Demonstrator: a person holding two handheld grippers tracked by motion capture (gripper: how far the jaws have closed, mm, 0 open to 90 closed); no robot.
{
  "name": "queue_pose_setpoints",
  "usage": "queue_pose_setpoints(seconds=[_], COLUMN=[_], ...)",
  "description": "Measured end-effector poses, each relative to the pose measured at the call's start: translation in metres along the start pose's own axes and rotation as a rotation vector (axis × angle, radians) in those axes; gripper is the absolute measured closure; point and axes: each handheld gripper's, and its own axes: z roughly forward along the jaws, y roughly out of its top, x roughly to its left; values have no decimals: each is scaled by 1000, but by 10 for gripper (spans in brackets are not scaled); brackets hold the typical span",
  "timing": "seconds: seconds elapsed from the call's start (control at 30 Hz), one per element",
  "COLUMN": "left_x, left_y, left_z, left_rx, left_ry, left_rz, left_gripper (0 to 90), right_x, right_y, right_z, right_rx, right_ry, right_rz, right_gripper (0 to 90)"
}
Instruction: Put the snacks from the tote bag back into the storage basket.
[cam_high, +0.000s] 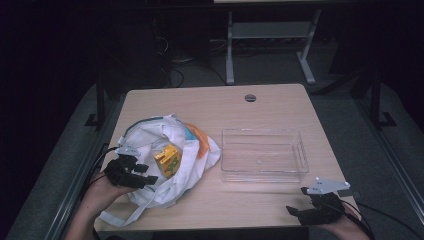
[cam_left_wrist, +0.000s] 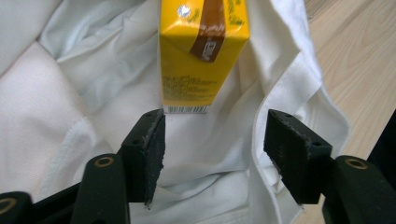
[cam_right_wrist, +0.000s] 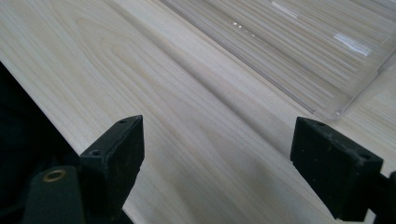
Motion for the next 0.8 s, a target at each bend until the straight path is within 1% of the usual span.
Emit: queue_pose_setpoints(seconds=[0.2,0.3,0.33,0.43,0.5,0.57,0.6,0.67,0.8], left_x=[-2,-1,-1,0,0,0,0,1,0], left_y=[14,22,25,34,41,48,51,56,65], left_z=[-8,-11,-12,-13,-13,-13,-12,-11,-6], left_rx=[40,48,49,68,71,67,68,76,86], left_ry=[27,42,47,56,55,53,50,48,42], left_rz=[13,11,3,5,16,17,19,27,27], left_gripper=[352,332,317,284,276,270,268,266,263], right_x=[-1,0,0,0,0,-1,-1,-1,-1], right_y=[0,1,1,1,1,1,0,0,0], right_z=[1,0,0,0,0,0,-1,-1,-1], right_rx=[-6,-7,-8,-9,-7,-12,-10,-13,-12], right_ry=[2,6,7,8,6,0,1,-1,-3], right_rz=[-10,5,4,2,1,3,14,10,11], right_gripper=[174,174,174,174,173,174,175,175,175])
